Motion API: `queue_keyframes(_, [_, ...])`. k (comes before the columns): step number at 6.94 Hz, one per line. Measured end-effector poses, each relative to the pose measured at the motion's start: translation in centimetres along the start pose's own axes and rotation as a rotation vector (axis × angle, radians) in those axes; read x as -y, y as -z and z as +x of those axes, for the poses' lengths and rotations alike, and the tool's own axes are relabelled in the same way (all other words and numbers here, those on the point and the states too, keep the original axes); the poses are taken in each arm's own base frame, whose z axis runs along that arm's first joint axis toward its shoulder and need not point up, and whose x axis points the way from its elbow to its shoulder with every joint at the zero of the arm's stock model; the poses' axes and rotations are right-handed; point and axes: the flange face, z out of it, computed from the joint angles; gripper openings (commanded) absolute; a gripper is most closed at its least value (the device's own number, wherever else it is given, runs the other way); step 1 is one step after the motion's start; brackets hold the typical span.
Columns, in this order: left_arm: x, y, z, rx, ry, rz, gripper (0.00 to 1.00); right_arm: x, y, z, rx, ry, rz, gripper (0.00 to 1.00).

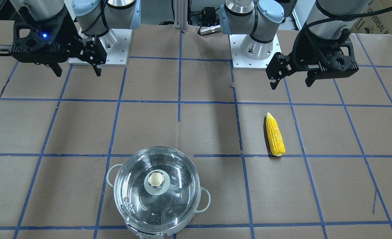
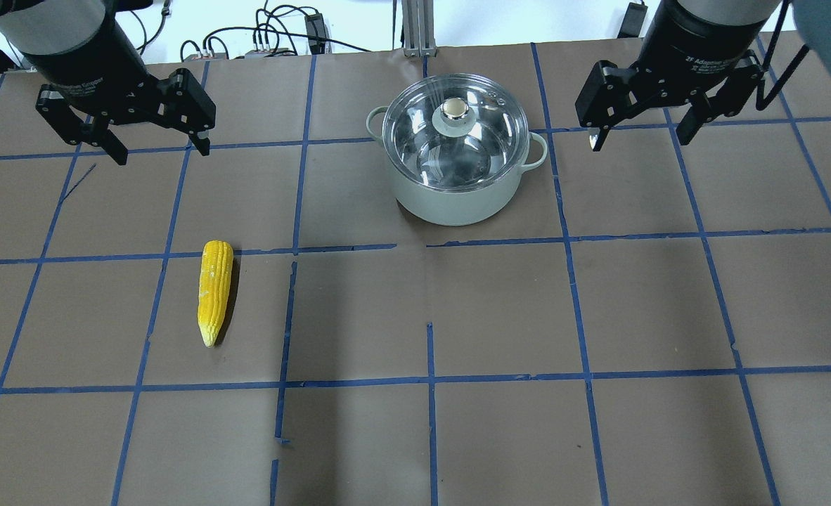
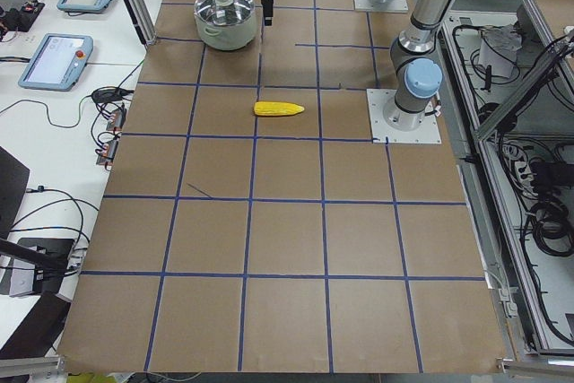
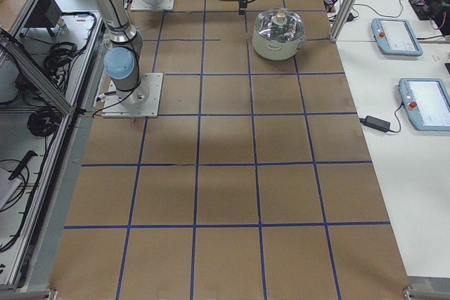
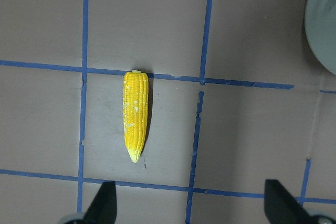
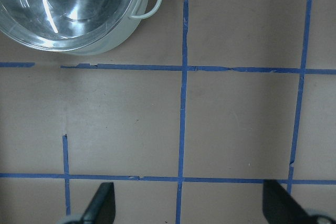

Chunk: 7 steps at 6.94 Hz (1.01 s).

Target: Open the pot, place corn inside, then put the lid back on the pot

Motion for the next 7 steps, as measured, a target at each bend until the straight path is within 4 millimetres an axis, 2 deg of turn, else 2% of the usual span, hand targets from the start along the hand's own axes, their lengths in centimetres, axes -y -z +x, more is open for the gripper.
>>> queue_keyframes(7, [-0.02,-0.05,0.0,-0.001,-0.003,0.0,1.0,0.74,-0.76,-0.53,0.007,0.0,0.012,1.0])
